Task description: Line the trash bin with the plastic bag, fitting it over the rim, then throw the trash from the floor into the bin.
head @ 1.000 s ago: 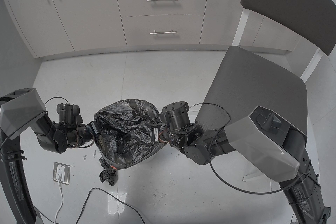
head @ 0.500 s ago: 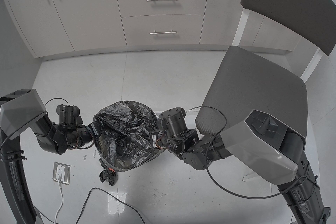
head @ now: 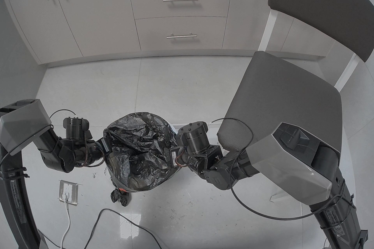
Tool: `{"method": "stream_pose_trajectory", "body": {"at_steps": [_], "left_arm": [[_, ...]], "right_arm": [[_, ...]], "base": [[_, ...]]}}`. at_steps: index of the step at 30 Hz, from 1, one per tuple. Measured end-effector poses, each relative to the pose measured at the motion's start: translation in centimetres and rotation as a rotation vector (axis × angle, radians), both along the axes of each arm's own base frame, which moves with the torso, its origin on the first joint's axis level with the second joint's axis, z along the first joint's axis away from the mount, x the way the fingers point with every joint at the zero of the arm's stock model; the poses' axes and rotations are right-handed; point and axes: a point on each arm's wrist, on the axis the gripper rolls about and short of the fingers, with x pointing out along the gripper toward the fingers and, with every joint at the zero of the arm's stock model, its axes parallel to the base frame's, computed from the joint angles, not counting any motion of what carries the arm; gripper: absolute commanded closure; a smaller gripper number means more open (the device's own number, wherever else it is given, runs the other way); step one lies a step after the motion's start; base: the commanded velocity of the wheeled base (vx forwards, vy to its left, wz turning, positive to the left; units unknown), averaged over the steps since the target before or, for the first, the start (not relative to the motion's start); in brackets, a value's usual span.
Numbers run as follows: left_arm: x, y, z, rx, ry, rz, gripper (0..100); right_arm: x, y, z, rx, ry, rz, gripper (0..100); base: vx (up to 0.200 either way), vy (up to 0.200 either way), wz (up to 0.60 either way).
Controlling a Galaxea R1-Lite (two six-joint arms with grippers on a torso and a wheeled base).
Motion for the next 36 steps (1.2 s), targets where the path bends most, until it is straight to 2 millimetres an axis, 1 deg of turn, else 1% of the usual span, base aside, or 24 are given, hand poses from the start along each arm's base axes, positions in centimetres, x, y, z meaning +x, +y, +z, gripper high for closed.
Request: {"method": "stream_pose_trajectory", "body": {"at_steps": [4, 7, 9, 11, 15, 18, 20, 25, 28, 33, 36], "left_arm": [[0.1, 0.0, 0.1, 0.000, -0.003, 0.000, 100], [0.1, 0.0, 0.1, -0.001, -0.006, 0.001, 100], [0.1, 0.0, 0.1, -0.001, -0.006, 0.001, 100], [0.1, 0.1, 0.2, -0.001, -0.007, 0.003, 100], [0.2, 0.2, 0.2, -0.001, -0.008, 0.005, 100], [0.2, 0.2, 0.2, -0.002, -0.009, 0.005, 100], [0.2, 0.2, 0.2, -0.002, -0.010, 0.006, 100], [0.3, 0.2, 0.4, -0.004, -0.033, 0.006, 100], [0.3, 0.2, 0.4, -0.005, -0.044, 0.008, 100], [0.3, 0.2, 0.5, -0.005, -0.047, 0.008, 100], [0.3, 0.2, 0.5, -0.006, -0.047, 0.009, 100]], "right_arm": [[-0.3, 0.0, 0.6, 0.008, -0.007, 0.004, 0], [-1.2, 0.1, 1.0, 0.013, -0.005, 0.015, 0], [-2.4, 0.4, 1.1, 0.018, 0.003, 0.033, 0], [-4.0, 1.1, 1.1, 0.035, 0.009, 0.059, 0], [-8.0, 3.1, 1.1, 0.088, -0.001, 0.138, 0], [-10.6, 4.2, 0.7, 0.090, 0.016, 0.196, 0], [-11.3, 4.5, 0.5, 0.087, 0.023, 0.213, 0], [-11.1, 4.8, -0.4, 0.089, 0.029, 0.212, 0], [-10.1, 4.5, -1.1, 0.086, 0.032, 0.192, 0], [-8.6, 4.5, -1.8, 0.108, 0.008, 0.171, 0], [-8.5, 4.4, -2.5, 0.099, 0.015, 0.169, 0]], "base": [[0.000, 0.000, 0.00], [0.000, 0.000, 0.00], [0.000, 0.000, 0.00], [0.000, 0.000, 0.00], [0.000, 0.000, 0.00], [0.000, 0.000, 0.00], [0.000, 0.000, 0.00], [0.000, 0.000, 0.00], [0.000, 0.000, 0.00], [0.000, 0.000, 0.00], [0.000, 0.000, 0.00]]}}
